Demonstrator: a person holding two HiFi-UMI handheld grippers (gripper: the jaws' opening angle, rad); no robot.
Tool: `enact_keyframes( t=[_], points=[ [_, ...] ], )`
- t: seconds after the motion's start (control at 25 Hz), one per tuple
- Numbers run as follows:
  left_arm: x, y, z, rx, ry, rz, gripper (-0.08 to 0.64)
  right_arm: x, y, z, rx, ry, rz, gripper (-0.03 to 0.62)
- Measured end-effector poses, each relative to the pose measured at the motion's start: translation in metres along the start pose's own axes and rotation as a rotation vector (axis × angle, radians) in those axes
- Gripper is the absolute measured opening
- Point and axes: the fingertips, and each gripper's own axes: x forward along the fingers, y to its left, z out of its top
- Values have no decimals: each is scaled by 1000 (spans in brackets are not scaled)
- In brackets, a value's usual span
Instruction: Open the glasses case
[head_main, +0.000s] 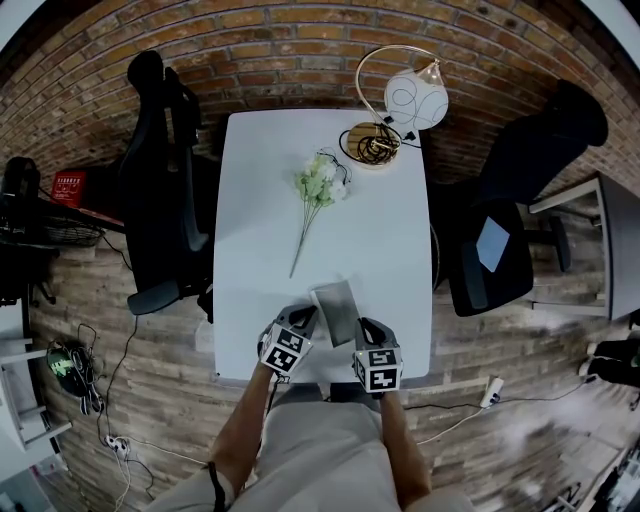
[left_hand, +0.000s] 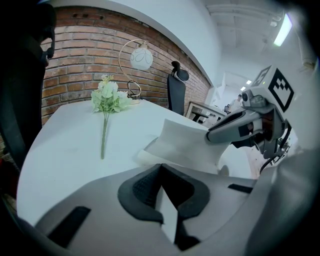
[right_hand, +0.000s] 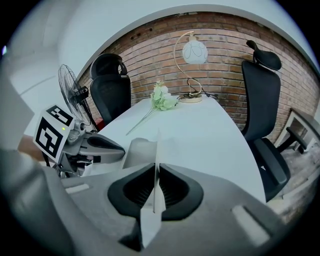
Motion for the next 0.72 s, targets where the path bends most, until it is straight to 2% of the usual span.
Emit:
enact_keyframes(
  t=[0.72],
  points=[
    [-1, 0, -2, -15, 2, 8, 5, -1, -11, -13, 37, -2, -21, 28]
  ],
)
